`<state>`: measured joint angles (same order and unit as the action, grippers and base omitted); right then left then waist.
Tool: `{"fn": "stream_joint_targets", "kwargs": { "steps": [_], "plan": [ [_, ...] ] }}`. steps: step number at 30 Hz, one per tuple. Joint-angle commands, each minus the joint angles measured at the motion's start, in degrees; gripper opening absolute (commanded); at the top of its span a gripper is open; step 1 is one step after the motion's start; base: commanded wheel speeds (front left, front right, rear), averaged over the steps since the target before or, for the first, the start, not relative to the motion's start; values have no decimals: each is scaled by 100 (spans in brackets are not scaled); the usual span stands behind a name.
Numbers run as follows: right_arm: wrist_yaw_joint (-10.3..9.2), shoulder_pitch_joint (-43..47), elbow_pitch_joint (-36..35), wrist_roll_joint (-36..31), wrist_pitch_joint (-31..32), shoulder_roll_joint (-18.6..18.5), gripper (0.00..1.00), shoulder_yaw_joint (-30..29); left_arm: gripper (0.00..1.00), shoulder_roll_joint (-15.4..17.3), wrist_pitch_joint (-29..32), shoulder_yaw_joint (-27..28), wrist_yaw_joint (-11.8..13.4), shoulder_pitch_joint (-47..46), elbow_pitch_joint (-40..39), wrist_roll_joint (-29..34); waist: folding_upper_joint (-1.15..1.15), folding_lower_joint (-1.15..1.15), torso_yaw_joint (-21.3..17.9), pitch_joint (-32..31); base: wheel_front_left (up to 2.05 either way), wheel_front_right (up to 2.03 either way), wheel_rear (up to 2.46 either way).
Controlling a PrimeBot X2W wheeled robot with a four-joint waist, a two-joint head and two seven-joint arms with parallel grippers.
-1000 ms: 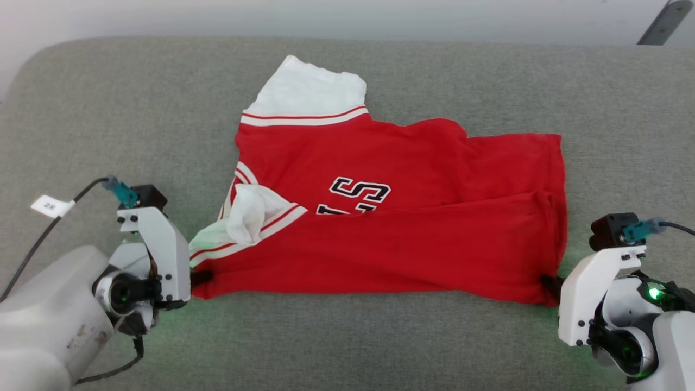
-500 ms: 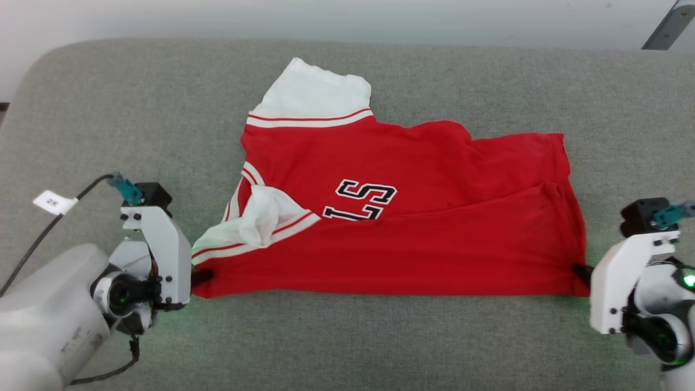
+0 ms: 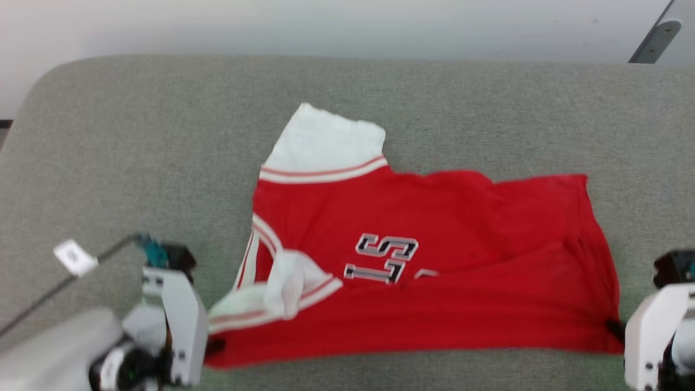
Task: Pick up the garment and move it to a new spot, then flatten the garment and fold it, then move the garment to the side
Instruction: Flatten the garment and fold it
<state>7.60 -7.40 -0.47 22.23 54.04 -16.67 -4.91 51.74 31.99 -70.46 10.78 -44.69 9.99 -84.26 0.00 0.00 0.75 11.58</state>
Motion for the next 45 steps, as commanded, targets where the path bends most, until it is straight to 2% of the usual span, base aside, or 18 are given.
{"fn": "stream_joint_targets", "kwargs": {
  "steps": [1, 5, 10, 12, 13, 14, 15, 16, 17, 24, 29, 31, 36, 41, 45],
  "plan": [
    [-21, 243, -53, -2, 35, 52, 0, -141, 0, 152, -20, -57, 163, 285, -236, 23, 0, 0, -29, -15, 0, 0, 0],
    [-21, 472, 29, 11, -48, 192, 0, -199, 0, 185, -104, -107, 316, 626, -443, -43, 0, 0, -71, -30, 0, 0, 0],
    [-19, 488, 187, -33, -138, 306, 0, -143, 0, 88, -150, -125, 297, 799, -346, -127, 0, 0, -119, -37, 0, 0, 0],
    [-18, 426, 265, -31, -169, 322, 0, -90, 9, 42, -157, -116, 289, 817, -227, -162, 0, 0, -145, -29, 0, 0, 0],
    [-18, 404, 301, -14, -155, 306, 0, -28, 17, 25, -154, -104, 272, 813, -178, -181, 0, 0, -157, -25, 0, 0, 0],
    [-18, 367, 304, 36, -197, 300, 9, 20, 47, 28, -158, -106, 259, 769, -141, -120, 0, 0, -172, -21, 0, 0, 0],
    [-17, 316, 277, 43, -262, 271, 27, 56, 100, 35, -175, -94, 237, 714, -105, -86, 0, 0, -186, -16, 0, 0, 0],
    [-17, 282, 261, 40, -300, 214, 66, 116, 100, 45, -177, -65, 216, 664, -85, -86, 0, 0, -202, -11, 0, 0, 0],
    [-17, 270, 273, 68, -297, 178, 100, 133, 100, 63, -157, -40, 219, 617, -83, -97, 0, 0, -215, -11, 0, 0, 0],
    [-17, 136, -71, 270, -331, 32, 100, 173, 100, 455, 272, 59, 338, 60, -556, 113, 0, 0, -321, 5, 0, 0, 0],
    [-17, 57, -495, 299, -452, 120, 100, -6, 100, 702, 618, 260, 449, -549, -1011, 265, 0, 0, -434, 75, 0, 0, 0],
    [-16, -31, -677, 258, -644, 207, 100, -78, 100, 691, 586, 388, 473, -823, -1021, 394, 0, 0, -507, 134, 0, 0, 0],
    [-16, -300, -1022, 14, -1650, 390, 100, -24, 100, 408, 264, 600, 230, -1433, -681, 858, 0, 0, -758, 324, 0, 0, 0],
    [-16, -559, -1057, -266, -3034, 622, 100, 187, 100, 37, -113, 699, -190, -1903, 48, 1255, 0, 0, -1071, 532, 0, 0, 0],
    [-16, -674, -865, -483, -3946, 768, 100, 402, 100, -182, -375, 690, -623, -2269, 650, 1608, 0, 0, -1315, 710, 0, 0, 0]
  ]
}}
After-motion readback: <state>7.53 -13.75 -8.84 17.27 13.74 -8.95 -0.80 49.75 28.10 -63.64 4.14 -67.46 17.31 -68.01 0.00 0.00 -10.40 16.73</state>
